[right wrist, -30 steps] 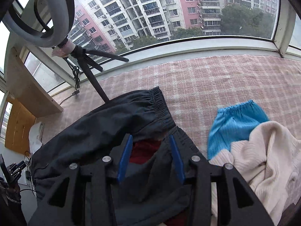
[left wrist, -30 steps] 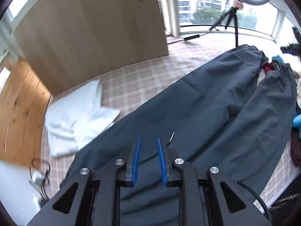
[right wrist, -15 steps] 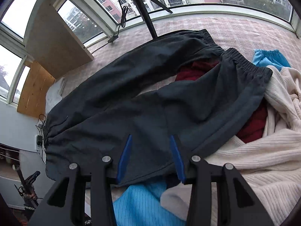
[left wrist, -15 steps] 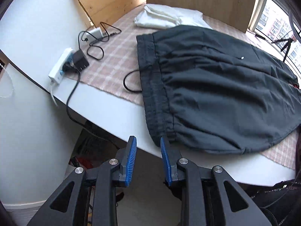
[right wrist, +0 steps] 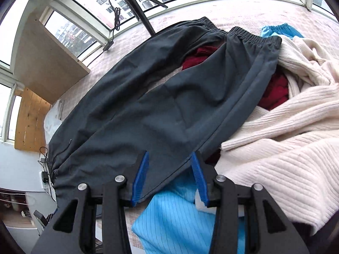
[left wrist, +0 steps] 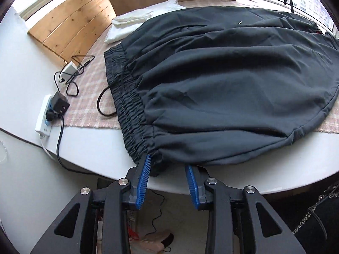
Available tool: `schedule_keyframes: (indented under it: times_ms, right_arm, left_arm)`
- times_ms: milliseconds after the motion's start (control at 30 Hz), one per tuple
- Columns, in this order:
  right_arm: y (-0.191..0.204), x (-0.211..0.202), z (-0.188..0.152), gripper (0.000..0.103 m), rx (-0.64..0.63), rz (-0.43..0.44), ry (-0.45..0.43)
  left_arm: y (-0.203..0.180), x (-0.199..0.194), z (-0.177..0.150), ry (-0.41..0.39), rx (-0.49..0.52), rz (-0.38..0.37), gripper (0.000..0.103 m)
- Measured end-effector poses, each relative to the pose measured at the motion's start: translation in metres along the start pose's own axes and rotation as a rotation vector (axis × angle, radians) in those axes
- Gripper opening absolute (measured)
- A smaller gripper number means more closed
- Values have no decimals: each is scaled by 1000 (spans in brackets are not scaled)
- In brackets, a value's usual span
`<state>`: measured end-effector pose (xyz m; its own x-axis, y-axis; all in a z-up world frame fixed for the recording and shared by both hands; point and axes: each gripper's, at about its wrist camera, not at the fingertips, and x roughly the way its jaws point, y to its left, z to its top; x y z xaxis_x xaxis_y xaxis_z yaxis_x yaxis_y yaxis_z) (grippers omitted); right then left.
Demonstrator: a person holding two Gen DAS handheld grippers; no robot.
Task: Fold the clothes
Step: 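Grasp the trouser hem with the left gripper while the right gripper holds the waistband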
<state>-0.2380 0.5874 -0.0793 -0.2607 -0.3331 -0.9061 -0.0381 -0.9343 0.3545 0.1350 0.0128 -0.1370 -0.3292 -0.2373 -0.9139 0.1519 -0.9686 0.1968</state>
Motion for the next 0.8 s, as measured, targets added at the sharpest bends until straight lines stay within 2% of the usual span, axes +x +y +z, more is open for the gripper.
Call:
schedule_keyframes:
  times_ms: [133,167,200,267,333,500,600,633,667,700,733,800]
  right_arm:
    - [-27,-16,30,42,86,-59,-70]
    - [-36,-21,38,42,115,-91,-95]
    - [-46,-25,46,45,138,-116,-111]
    - [-64,-27,61,46,185,-145,-115]
    - [-77,-23,70,46,223,-140,-95]
    - [-72,-7,79,46,178,-136,-56]
    - [-62,18,82,46,126,-229,23]
    - [-61,26,81,42,115,-255,38]
    - [-61,31,79,31,104,-263,42]
    - [-63,33,77,3,107,-241,40]
    - [-66,34,74,3,116,-211,38]
    - [-68,24,70,3,130,-128,-26]
  left_arm:
    - [-8,-1,10,-24,42,0,30]
    - [-10,-1,12,-30,53,0,19]
    - [-12,-1,14,-36,64,0,0]
    - [-17,-2,19,-48,85,1,1]
    - [-19,-3,23,-57,97,1,1]
    - [-15,-10,28,-63,79,8,1]
    - [-13,-14,31,-66,68,12,1]
    - [-12,-16,32,-67,64,13,1]
    - [-11,-17,33,-68,60,14,1]
    - [-10,-17,34,-62,53,23,1]
    - [-8,-17,35,-52,43,36,1]
    - [-4,-18,38,-37,22,57,1]
